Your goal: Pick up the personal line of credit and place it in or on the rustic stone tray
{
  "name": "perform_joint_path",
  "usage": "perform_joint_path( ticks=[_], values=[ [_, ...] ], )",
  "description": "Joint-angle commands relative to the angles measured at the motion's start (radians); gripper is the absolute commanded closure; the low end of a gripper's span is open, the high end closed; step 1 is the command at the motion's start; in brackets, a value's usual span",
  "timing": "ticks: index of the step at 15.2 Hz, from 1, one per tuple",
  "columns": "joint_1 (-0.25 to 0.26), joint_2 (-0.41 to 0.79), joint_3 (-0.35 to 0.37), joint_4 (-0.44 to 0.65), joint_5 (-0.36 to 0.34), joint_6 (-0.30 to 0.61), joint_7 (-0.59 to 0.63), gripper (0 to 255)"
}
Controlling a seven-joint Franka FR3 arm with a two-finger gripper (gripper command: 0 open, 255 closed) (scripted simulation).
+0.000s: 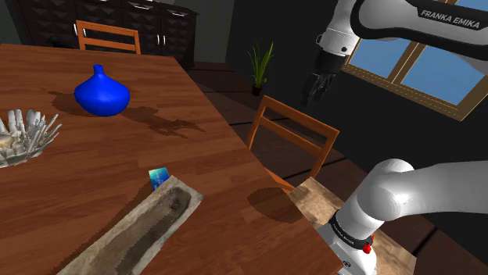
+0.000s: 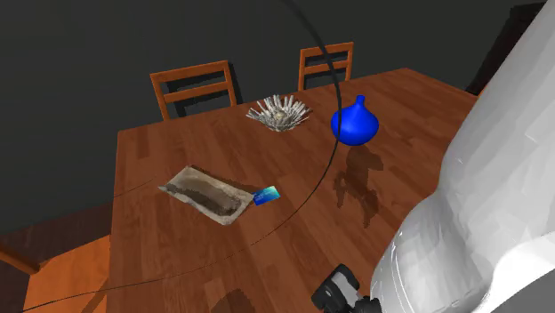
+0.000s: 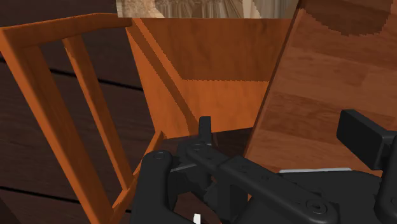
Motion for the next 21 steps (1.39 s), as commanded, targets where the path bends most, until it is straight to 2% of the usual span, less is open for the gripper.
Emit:
perform_joint_path(
  ticks=[1, 7, 13, 17, 21],
  values=[
    [0.0, 0.0, 0.0, 0.0, 0.0, 0.0, 0.0, 0],
    [0.026, 0.051, 0.133, -0.054, 0.078, 0.128, 0.162, 0],
    [0.042, 0.159, 0.27, -0.056, 0.131, 0.265, 0.323, 0],
    [0.039, 0.26, 0.365, -0.029, 0.14, 0.356, 0.435, 0],
    [0.025, 0.383, 0.461, 0.022, 0.119, 0.441, 0.558, 0]
  ],
)
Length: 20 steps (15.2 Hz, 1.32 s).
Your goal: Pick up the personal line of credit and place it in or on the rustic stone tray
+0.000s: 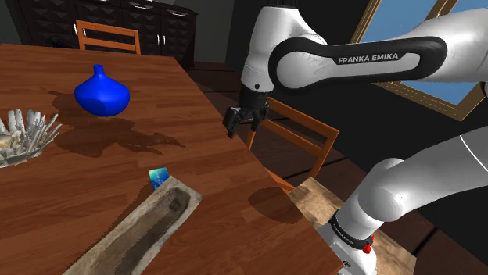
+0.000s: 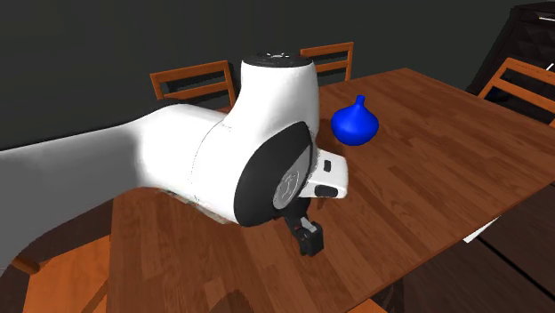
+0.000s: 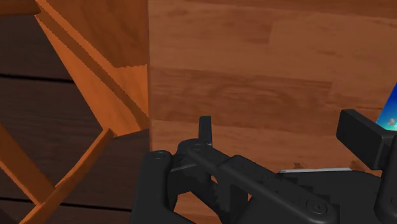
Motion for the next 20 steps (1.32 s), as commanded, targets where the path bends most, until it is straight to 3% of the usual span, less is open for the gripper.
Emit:
perform_joint_path(
  ticks=[1, 6, 11, 16, 20],
  values=[
    [-0.01, 0.07, 0.05, 0.034, -0.02, 0.041, 0.068, 0],
    [-0.036, 0.264, 0.165, 0.138, -0.128, 0.123, 0.256, 0],
    [-0.026, 0.501, 0.241, 0.282, -0.323, 0.157, 0.48, 0],
    [0.077, 0.743, 0.222, 0.472, -0.523, 0.131, 0.675, 0],
    [0.187, 0.914, 0.173, 0.648, -0.63, 0.089, 0.77, 0]
  ],
)
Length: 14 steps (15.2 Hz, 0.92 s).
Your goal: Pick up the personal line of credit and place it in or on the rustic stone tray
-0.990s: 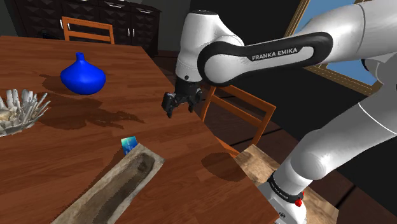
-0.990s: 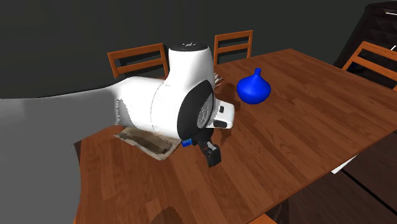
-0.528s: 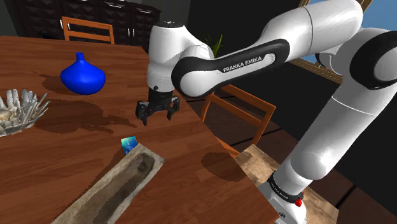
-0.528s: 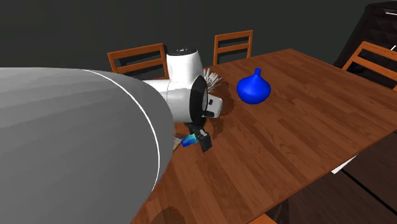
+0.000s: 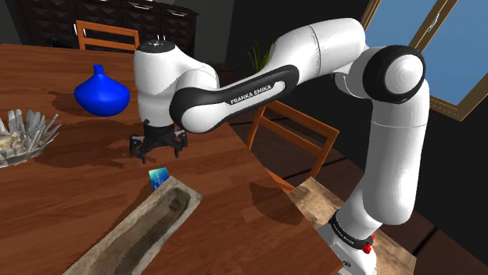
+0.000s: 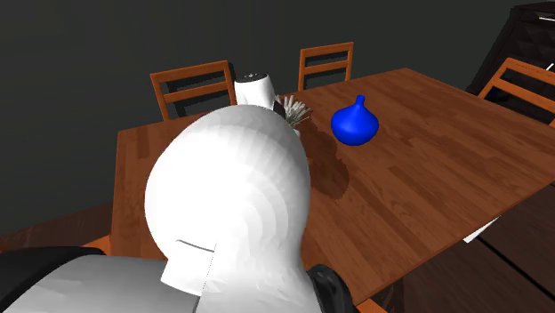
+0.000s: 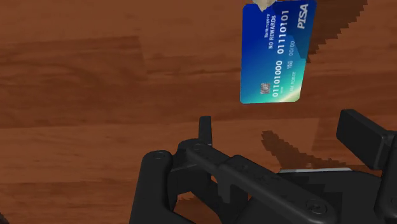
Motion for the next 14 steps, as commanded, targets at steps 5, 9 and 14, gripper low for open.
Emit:
perform_joint_path(
  ticks=[5, 9, 14],
  values=[
    [0.035, 0.079, -0.032, 0.031, -0.054, 0.035, 0.038, 0],
    [0.039, 0.097, -0.042, 0.023, -0.069, 0.058, 0.046, 0],
    [0.039, 0.097, -0.042, 0.023, -0.069, 0.058, 0.046, 0]
  ],
)
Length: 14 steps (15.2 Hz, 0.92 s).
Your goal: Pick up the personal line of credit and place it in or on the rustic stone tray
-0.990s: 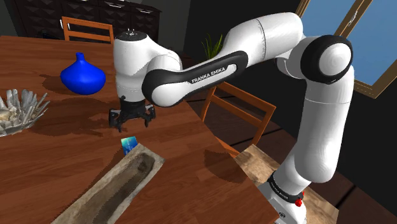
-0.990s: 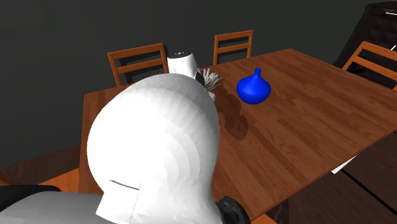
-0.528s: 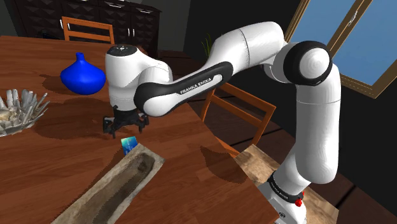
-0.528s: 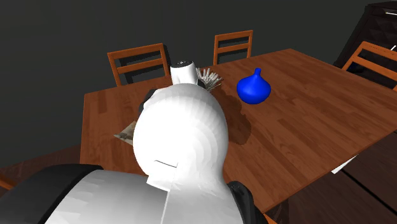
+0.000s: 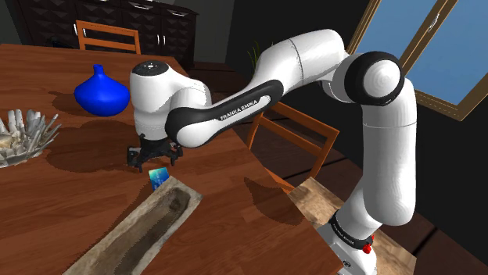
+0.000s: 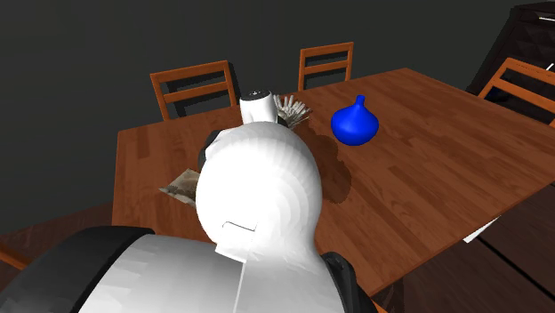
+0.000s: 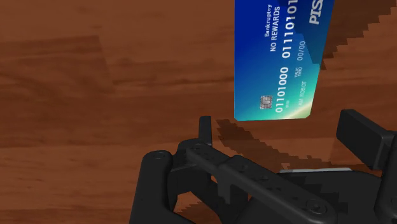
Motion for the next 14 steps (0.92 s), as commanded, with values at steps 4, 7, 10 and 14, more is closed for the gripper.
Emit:
perform_joint_path(
  ticks=[4, 7, 10, 14],
  values=[
    [0.0, 0.0, 0.0, 0.0, 0.0, 0.0, 0.0, 255],
    [0.0, -0.001, 0.0, 0.0, 0.0, 0.0, -0.001, 255],
    [-0.002, -0.004, 0.001, -0.005, 0.001, 0.002, -0.001, 255],
    [-0.005, -0.019, 0.01, 0.013, 0.016, -0.028, -0.013, 255]
  ],
)
